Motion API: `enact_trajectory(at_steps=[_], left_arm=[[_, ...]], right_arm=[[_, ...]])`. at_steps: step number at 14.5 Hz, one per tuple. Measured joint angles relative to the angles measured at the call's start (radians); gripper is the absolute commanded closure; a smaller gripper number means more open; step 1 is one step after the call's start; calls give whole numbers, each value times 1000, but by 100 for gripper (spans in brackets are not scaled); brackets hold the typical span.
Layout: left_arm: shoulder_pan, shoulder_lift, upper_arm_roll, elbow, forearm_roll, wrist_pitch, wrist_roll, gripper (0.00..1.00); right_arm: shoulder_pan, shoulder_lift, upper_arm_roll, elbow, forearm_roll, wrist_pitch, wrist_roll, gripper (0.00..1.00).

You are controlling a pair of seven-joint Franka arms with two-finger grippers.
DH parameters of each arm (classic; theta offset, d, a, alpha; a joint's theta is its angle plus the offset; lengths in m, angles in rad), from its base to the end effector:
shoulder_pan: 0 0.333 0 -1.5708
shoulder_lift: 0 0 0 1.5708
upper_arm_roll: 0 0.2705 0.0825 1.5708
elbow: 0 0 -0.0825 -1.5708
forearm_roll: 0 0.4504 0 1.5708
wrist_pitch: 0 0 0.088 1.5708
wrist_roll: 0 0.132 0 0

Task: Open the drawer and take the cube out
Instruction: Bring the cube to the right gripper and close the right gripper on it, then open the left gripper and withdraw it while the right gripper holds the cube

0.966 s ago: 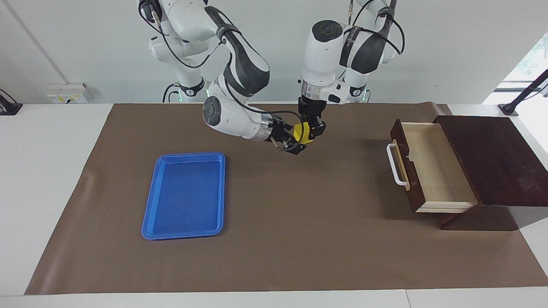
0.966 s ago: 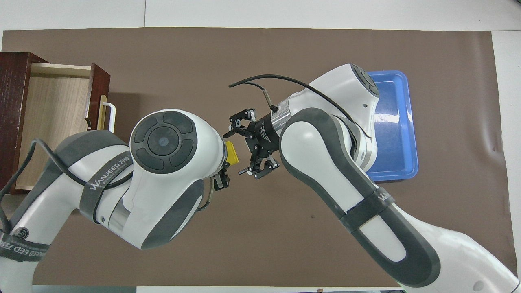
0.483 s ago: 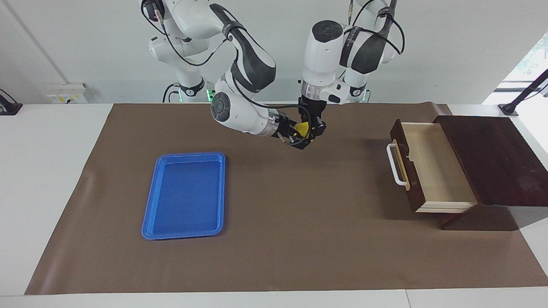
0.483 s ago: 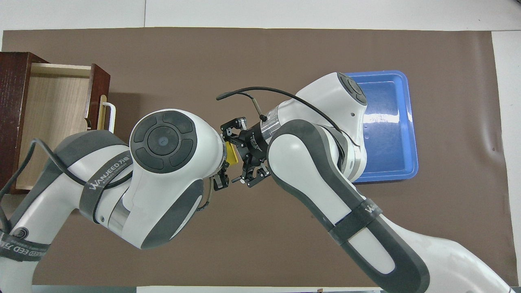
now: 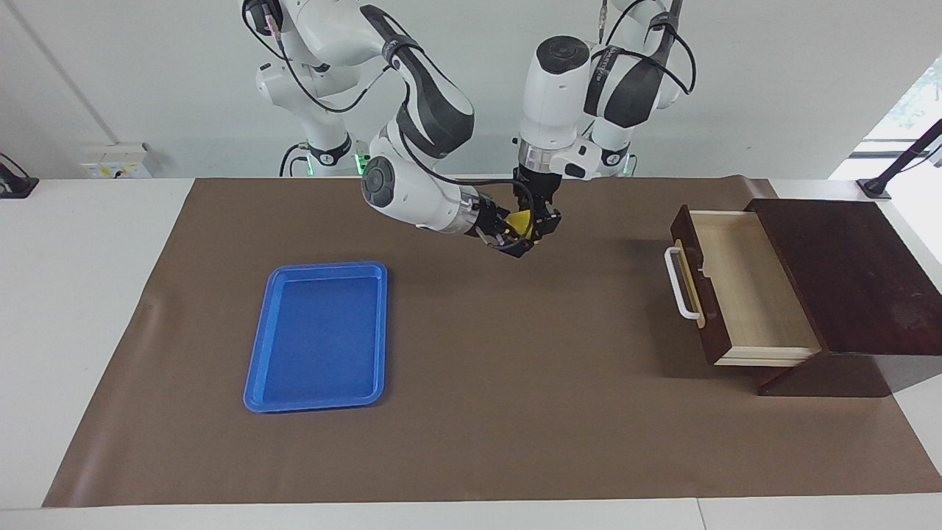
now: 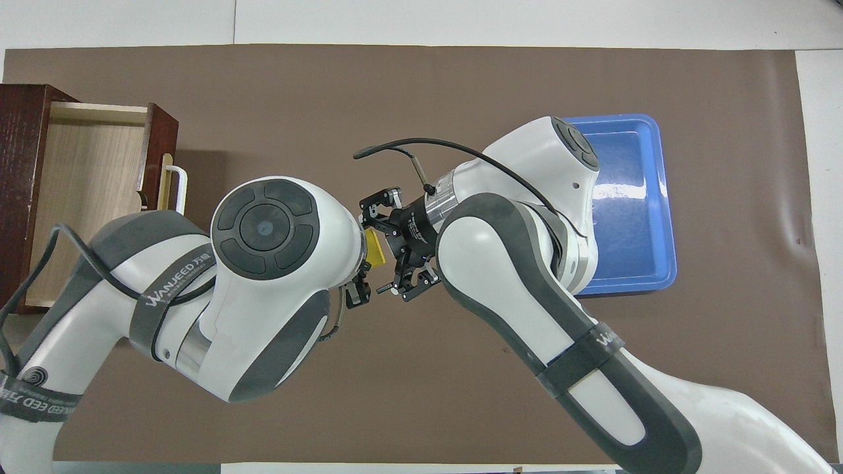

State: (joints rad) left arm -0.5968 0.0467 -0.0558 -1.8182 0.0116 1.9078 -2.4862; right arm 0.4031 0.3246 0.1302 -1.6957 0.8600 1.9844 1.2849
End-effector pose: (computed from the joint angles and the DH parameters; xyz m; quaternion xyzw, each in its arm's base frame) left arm 0.5122 -0.3897 0.4197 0.6096 0.7924 0.0042 0.0215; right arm 0.5745 0.4087 0.3378 -0.7726 0.4946 0.3244 0.2306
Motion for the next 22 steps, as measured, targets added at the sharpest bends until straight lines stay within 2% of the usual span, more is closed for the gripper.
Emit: enact_trajectory(at_steps=[3,4,5,6,7,8,9,15,16,17,19,22], left_arm=[[0,0,0,0,0,0,0,100],[0,0,0,0,0,0,0,100],[0,0,0,0,0,0,0,100],[0,0,0,0,0,0,0,100],[0,0,0,0,0,0,0,100],[0,0,0,-1,-1,-2,0,100],[0,0,-2,-3,-3,-4,0,100],[-1,1,-7,-7,-6,-2,-12,100],[-1,1,-7,-7,-6,-2,-12,86],[-1,1,-7,-7,-6,-2,-12,60],[-1,1,-7,-7,-6,-2,-12,0],[3,-1,5,-6,4,-3,8,0]], right_arm=[[0,-2,-1,-4,0,0,0,2],[0,-1,-1,-4,0,0,0,5],[0,-2,-2,-5,0,0,0,15],[0,-2,-2,-5,0,0,0,28],[0,-2,-2,-5,0,0,0,49],[0,-2,-2,-4,0,3,0,81],[-1,-2,-3,-4,1,12,0,100],[-5,-2,-5,-4,7,21,9,100],[-5,-2,-5,-4,7,21,9,100],[-5,-2,-5,-4,7,21,9,100],[-5,-2,-5,-4,8,21,9,100],[-5,-2,-6,-5,8,20,6,100]])
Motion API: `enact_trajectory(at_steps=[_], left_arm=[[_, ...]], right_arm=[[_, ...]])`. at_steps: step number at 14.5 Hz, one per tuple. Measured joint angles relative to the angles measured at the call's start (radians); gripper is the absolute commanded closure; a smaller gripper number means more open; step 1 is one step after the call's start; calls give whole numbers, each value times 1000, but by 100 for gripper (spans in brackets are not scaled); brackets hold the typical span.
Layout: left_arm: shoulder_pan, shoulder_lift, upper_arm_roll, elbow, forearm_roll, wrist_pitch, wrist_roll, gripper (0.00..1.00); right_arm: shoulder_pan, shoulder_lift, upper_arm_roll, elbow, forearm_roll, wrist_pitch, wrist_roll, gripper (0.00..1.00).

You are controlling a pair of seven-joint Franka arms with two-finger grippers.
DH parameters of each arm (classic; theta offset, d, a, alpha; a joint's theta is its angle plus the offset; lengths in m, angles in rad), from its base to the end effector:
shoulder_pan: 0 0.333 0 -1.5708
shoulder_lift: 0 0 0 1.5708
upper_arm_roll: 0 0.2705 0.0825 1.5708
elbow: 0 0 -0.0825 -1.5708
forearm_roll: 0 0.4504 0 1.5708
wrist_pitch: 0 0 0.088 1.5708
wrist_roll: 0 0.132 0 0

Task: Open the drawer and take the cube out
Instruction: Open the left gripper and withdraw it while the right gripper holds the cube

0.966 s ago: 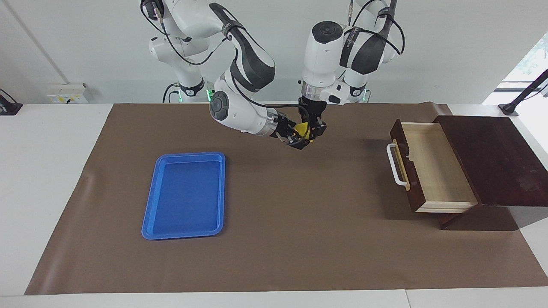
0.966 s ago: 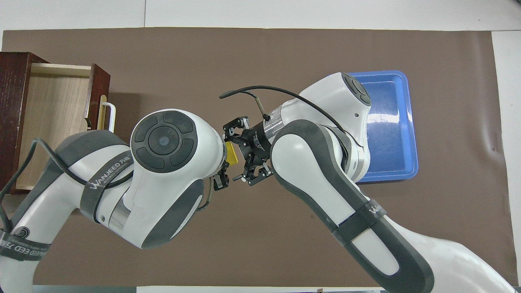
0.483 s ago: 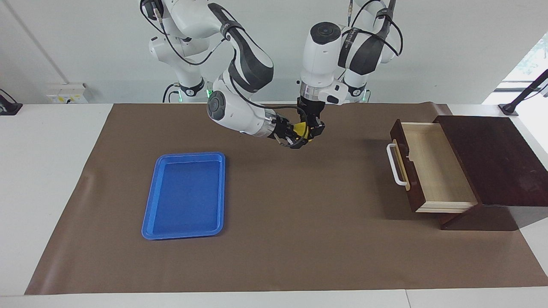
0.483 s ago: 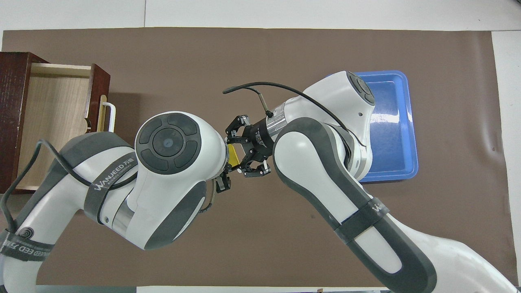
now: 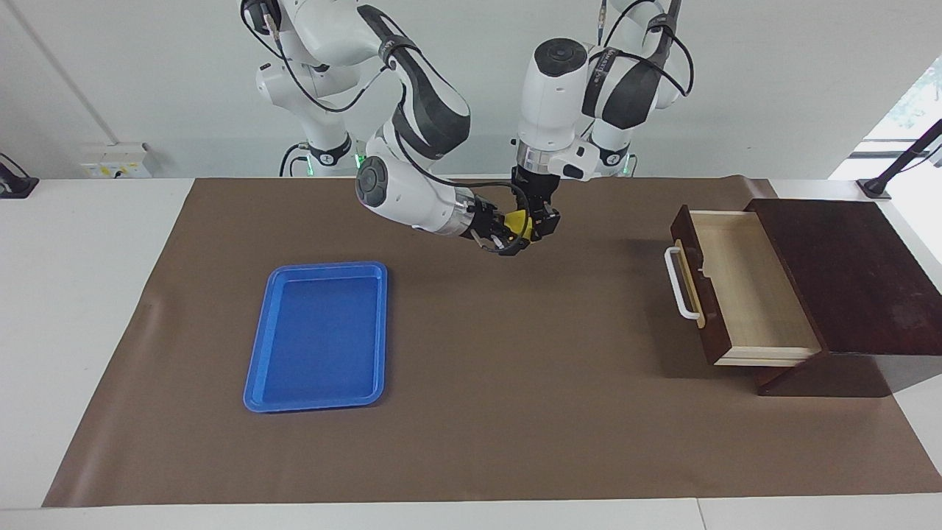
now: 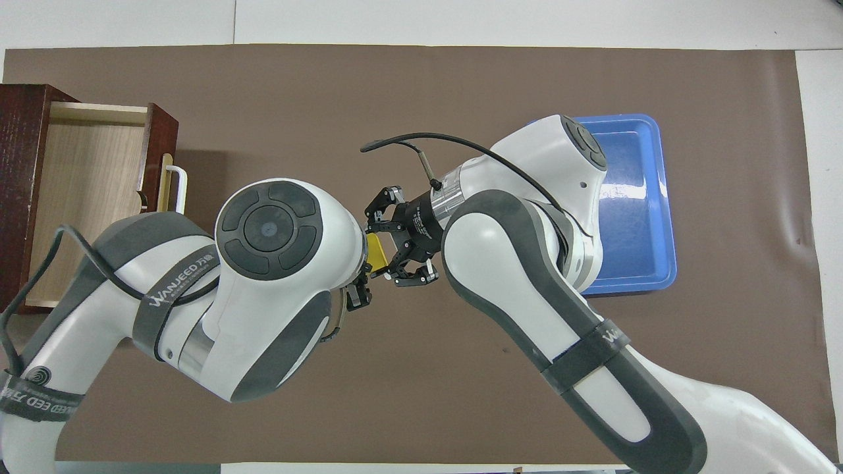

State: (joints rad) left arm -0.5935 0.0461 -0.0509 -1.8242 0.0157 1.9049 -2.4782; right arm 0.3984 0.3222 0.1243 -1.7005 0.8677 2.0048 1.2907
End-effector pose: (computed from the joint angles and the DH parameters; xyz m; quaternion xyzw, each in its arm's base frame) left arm 0.5144 -0.3843 0.4165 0.6101 0.7921 0.0065 0.0173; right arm 0.5807 0.4021 0.3379 -0.7653 0.5060 0.3190 0.2378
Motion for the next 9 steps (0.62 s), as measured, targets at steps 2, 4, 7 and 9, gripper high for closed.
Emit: enact_trajectory(at_steps=[2,4,7,9], left_arm=[[25,-4,9,0,2,-11,52,0],[87,-6,13,-1,6,-17,148,0],[220,-6,19,-27,7,-14,364,0],[298,-4,21,-68,32,29,517,0]], right_arm=[[0,0,-1,0,0,1,0,100],[0,0,-2,0,0,0,-1,100],[-4,-1,-3,0,0,0,-1,100],[-28,-1,-4,0,0,0,-1,100]])
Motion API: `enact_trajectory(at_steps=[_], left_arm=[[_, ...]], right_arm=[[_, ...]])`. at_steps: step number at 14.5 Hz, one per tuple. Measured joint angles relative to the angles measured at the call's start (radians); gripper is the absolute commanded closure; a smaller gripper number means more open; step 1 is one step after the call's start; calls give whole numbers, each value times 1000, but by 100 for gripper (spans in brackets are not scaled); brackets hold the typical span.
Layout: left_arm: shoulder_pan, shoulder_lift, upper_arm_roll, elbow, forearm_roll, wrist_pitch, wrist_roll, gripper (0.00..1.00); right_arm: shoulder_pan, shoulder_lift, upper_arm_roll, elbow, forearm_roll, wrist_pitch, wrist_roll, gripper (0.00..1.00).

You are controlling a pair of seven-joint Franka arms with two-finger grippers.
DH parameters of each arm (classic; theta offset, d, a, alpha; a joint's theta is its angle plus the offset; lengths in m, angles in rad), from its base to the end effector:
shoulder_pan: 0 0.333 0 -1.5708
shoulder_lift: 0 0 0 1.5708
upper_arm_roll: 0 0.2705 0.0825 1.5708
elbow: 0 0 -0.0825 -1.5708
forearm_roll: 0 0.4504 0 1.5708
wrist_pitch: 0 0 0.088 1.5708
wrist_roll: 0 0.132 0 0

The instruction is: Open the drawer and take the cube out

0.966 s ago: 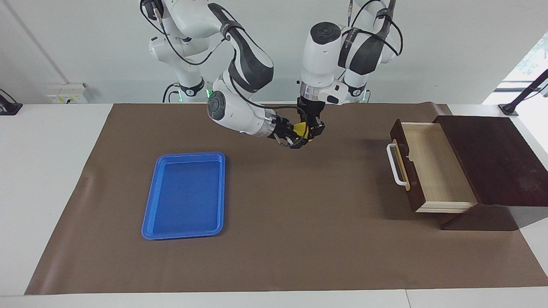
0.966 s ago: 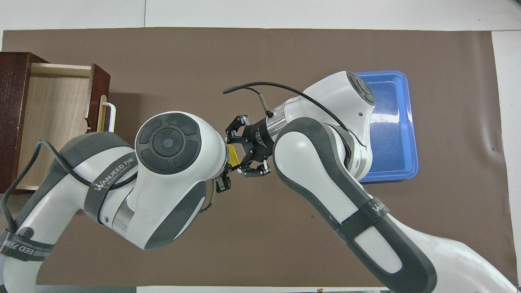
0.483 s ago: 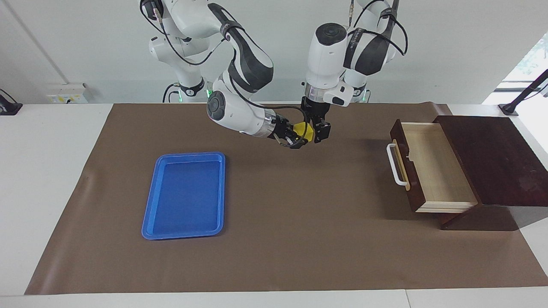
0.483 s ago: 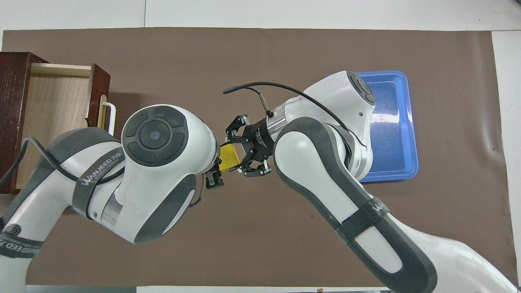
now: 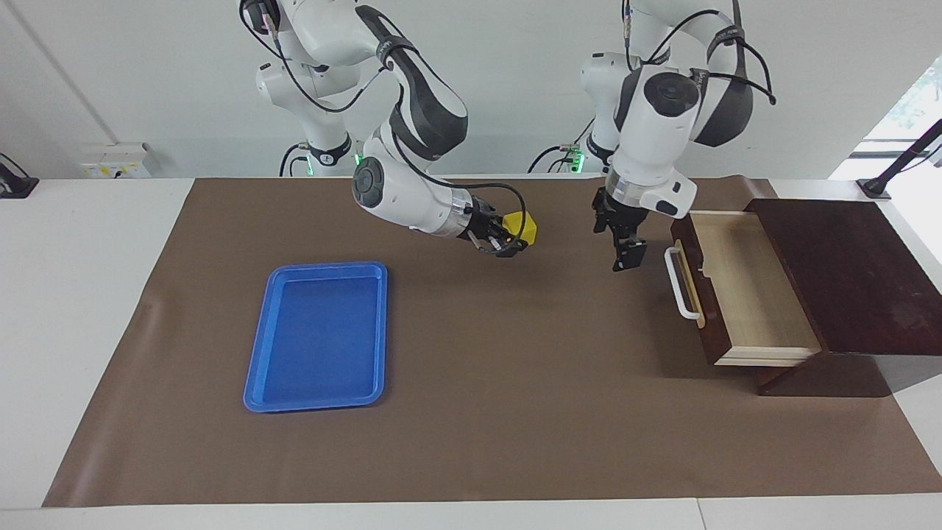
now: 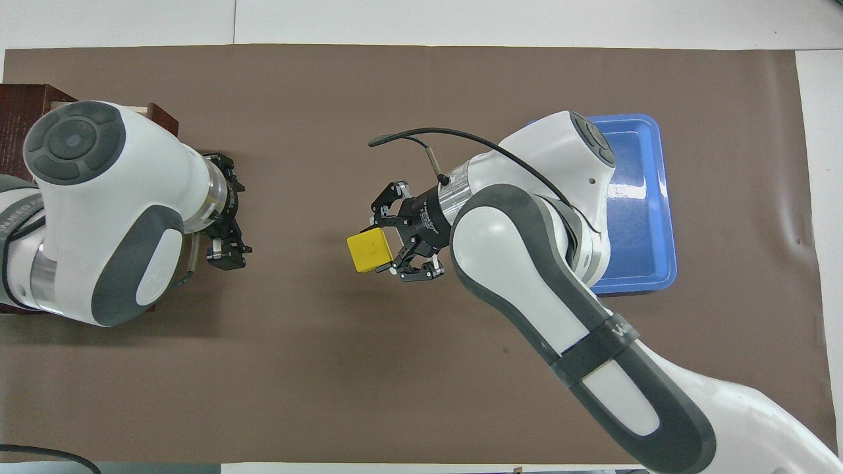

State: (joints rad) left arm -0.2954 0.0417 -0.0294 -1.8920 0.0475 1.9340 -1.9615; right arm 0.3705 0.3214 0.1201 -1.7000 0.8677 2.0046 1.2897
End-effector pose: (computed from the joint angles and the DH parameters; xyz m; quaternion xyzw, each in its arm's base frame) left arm 0.6005 -0.1975 0.3852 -0.6894 -0.7241 -0.0197 0.0088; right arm 0.5933 0.3835 0.3385 -0.7578 0.5176 0.3143 0.2431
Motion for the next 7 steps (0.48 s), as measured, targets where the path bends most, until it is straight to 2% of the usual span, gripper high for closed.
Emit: enact_trajectory(at_steps=[3,7], left_arm=[[106,9,1,-58,42,103,165,0],[240,13,-3,-72,41,139,406,0]], right_arm=[[-84,0,-1,2,0,-4,-3,100],[-204,0,-7,2,0,-6,-22,100]])
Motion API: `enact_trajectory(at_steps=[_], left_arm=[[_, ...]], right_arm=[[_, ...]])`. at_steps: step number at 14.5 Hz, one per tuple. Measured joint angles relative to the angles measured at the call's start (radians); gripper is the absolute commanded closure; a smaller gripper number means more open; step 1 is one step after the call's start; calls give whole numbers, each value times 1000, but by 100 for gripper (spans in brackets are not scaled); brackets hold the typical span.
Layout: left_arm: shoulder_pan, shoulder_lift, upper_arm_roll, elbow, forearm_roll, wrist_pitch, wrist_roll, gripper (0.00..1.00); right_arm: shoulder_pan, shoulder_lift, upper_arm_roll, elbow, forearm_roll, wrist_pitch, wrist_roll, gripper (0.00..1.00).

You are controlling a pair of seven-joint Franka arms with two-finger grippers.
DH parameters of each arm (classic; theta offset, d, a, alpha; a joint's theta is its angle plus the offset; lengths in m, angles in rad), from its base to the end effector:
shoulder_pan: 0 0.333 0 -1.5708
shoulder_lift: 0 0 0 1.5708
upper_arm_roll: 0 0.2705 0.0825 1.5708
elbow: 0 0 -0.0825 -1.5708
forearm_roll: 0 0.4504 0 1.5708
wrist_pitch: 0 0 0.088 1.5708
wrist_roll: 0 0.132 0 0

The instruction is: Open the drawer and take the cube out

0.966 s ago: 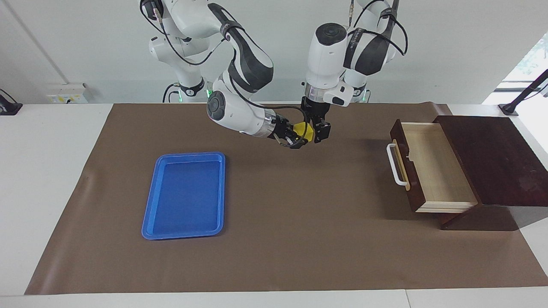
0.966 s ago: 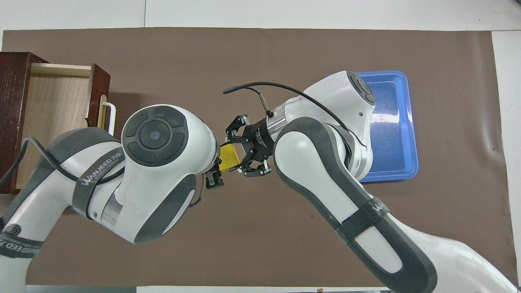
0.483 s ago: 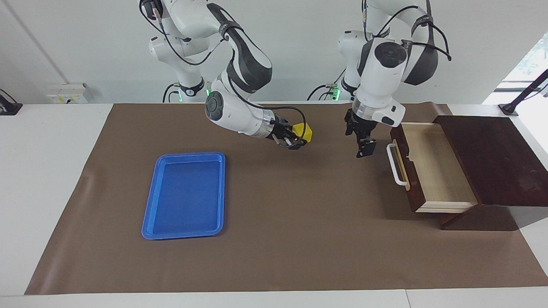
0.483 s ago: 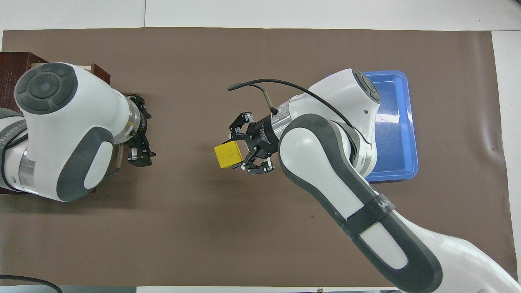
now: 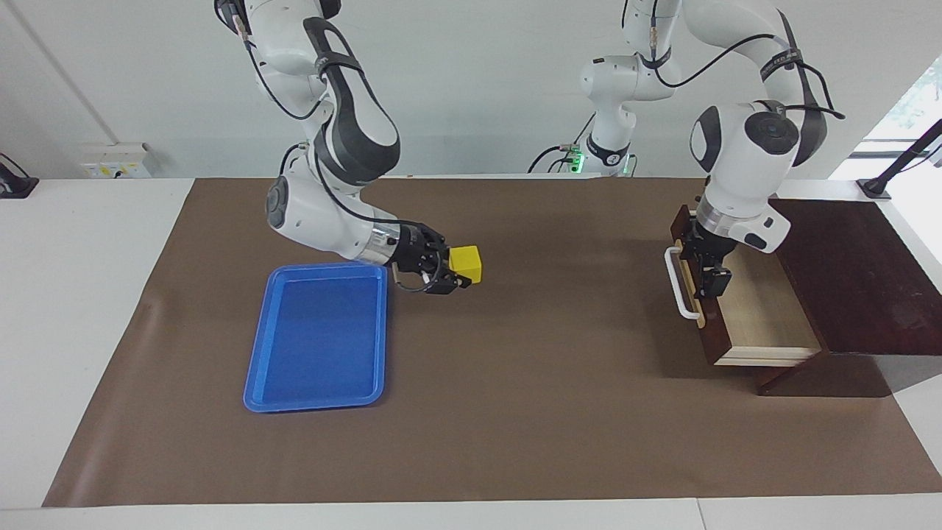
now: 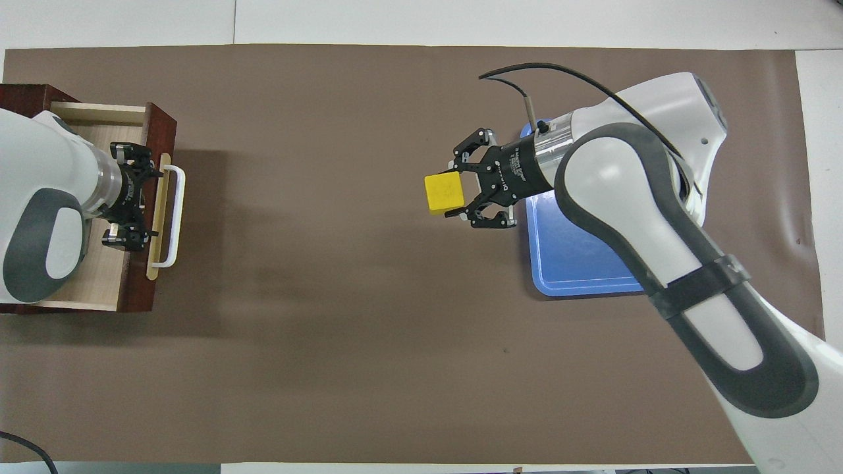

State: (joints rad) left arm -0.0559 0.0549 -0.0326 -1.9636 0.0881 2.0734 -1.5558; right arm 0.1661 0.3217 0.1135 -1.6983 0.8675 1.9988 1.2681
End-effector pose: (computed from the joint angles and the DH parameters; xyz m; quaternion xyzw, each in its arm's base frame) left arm 0.6323 -0.0496 0.3512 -0.7552 -0.6538 -0.0467 0.0059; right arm 0.6599 0.2514 0.3387 -0.7065 0.5858 0.2851 0.2763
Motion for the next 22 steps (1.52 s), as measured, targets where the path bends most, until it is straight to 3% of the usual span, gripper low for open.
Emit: enact_trajectory(at_steps=[6,10,14,20,22], left_arm=[[140,-1,-17,3,-7,20,223,0],[246,-3,-13,2,-15,31,365,0],[235,-1,-27,22,5,-12,397,0],[85,-56,-36,161,6,-279,425,0],[23,-94,-47,176,6,-370,546,0]], right_arm=[[-161,25,-7,-12,-49,-9,-21,100],[-247,50,-9,-73,-76,-35,-182,100],[-335,68,-11,-159,-114,-35,-369,100],[-410,89,-18,-235,-119,9,-390,100],[-408,89,-18,-248,-119,11,-390,100]])
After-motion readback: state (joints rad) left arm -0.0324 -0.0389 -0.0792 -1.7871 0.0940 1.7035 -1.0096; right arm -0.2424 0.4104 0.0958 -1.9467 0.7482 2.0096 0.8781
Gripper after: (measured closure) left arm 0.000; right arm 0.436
